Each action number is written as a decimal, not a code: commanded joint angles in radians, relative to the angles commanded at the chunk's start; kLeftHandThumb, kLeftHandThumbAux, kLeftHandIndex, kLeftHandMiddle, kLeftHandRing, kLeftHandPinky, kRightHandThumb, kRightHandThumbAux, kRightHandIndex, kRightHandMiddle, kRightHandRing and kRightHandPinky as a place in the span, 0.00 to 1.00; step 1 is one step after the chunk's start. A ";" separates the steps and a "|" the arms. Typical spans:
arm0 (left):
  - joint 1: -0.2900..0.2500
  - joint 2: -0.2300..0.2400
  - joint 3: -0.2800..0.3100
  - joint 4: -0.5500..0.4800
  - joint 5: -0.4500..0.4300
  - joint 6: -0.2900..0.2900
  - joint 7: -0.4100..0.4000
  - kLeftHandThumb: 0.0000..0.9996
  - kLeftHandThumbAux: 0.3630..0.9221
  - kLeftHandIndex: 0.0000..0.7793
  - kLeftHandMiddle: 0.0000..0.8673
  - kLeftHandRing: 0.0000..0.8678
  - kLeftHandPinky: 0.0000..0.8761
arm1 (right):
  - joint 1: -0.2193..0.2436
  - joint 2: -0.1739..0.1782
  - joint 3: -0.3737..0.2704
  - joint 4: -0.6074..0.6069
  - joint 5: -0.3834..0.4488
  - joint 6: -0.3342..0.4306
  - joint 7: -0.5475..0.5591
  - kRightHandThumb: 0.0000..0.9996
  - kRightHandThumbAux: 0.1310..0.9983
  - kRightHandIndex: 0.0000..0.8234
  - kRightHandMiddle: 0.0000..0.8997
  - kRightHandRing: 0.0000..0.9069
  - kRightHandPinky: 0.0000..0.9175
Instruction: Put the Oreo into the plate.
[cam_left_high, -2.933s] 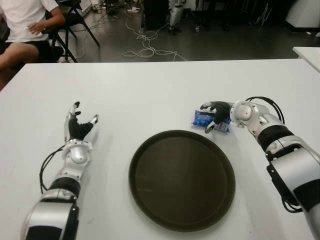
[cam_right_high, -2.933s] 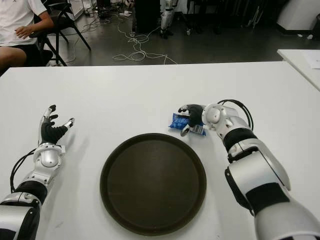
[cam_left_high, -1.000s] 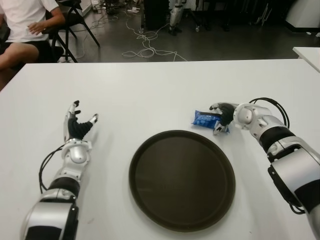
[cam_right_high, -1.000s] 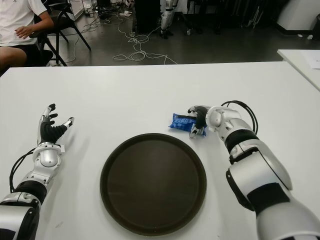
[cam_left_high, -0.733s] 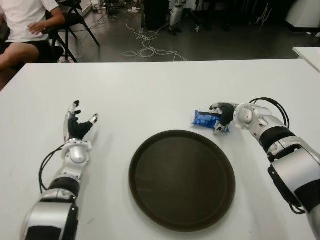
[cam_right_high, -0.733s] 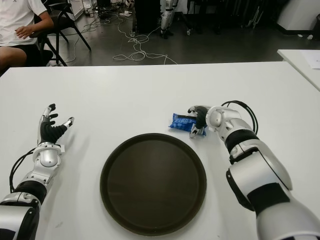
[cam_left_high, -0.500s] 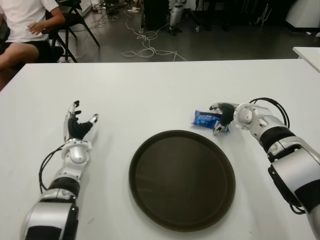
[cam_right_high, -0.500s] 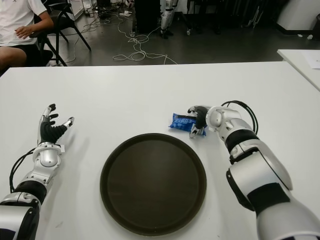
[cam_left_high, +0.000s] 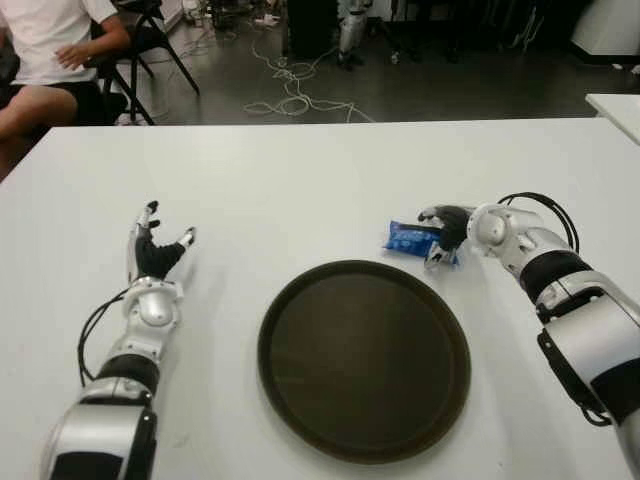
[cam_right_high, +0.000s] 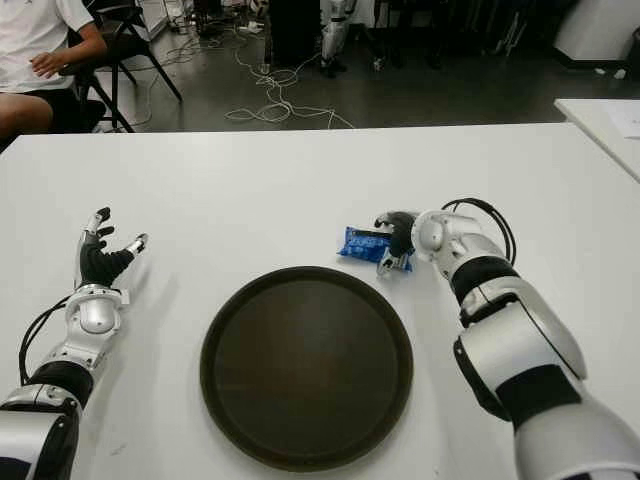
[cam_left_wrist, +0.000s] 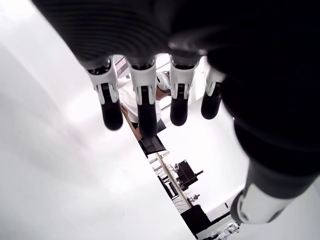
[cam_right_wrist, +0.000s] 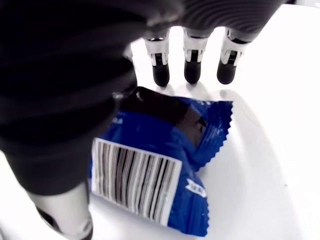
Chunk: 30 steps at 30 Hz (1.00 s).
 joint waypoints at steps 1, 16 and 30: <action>0.000 0.000 0.000 -0.001 0.001 -0.001 0.001 0.23 0.64 0.09 0.15 0.16 0.17 | 0.000 0.000 -0.004 0.000 0.005 -0.005 0.005 0.00 0.80 0.05 0.07 0.04 0.00; -0.001 -0.006 0.010 -0.002 -0.014 0.006 -0.009 0.25 0.62 0.09 0.14 0.16 0.19 | 0.014 0.002 -0.017 -0.004 0.004 -0.023 -0.056 0.00 0.84 0.09 0.07 0.06 0.04; -0.002 0.000 -0.001 0.004 -0.007 0.006 0.001 0.27 0.62 0.10 0.16 0.18 0.23 | 0.045 0.003 -0.006 0.012 -0.025 -0.036 -0.230 0.68 0.69 0.50 0.16 0.14 0.10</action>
